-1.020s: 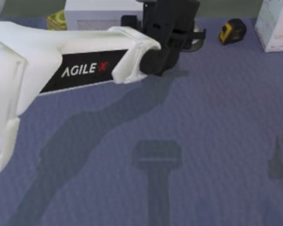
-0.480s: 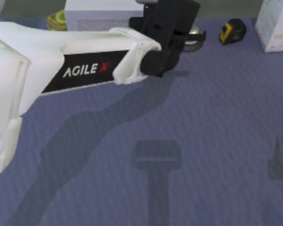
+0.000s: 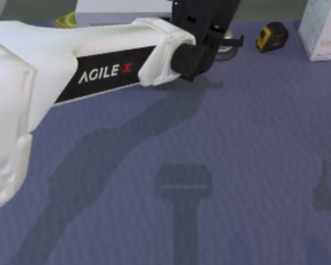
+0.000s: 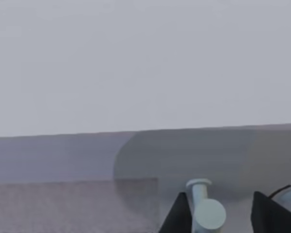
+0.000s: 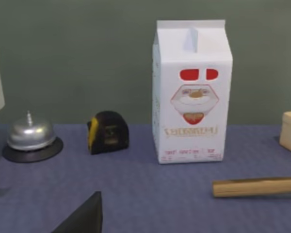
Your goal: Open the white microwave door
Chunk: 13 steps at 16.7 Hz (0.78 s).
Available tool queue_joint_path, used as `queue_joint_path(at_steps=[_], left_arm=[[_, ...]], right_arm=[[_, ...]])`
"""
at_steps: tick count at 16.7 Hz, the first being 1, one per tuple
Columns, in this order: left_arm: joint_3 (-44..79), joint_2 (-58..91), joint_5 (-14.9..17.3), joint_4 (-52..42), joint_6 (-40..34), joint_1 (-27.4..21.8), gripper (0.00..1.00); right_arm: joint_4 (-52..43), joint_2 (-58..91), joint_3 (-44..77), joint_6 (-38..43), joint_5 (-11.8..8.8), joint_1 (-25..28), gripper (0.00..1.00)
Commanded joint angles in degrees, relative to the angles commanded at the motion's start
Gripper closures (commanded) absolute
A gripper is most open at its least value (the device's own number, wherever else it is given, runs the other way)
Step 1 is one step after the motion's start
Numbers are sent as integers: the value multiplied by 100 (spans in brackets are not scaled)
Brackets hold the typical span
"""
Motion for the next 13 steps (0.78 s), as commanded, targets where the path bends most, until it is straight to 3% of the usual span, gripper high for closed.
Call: queue_joint_path(at_steps=[9,13], left_arm=[[2953,938,974,-4073,-856,317,100],[3830,1197,1350,-5287,-1123,453,100]], right_arm=[[0,0,0,0,0,0,0],[0,0,0,0,0,0,0]])
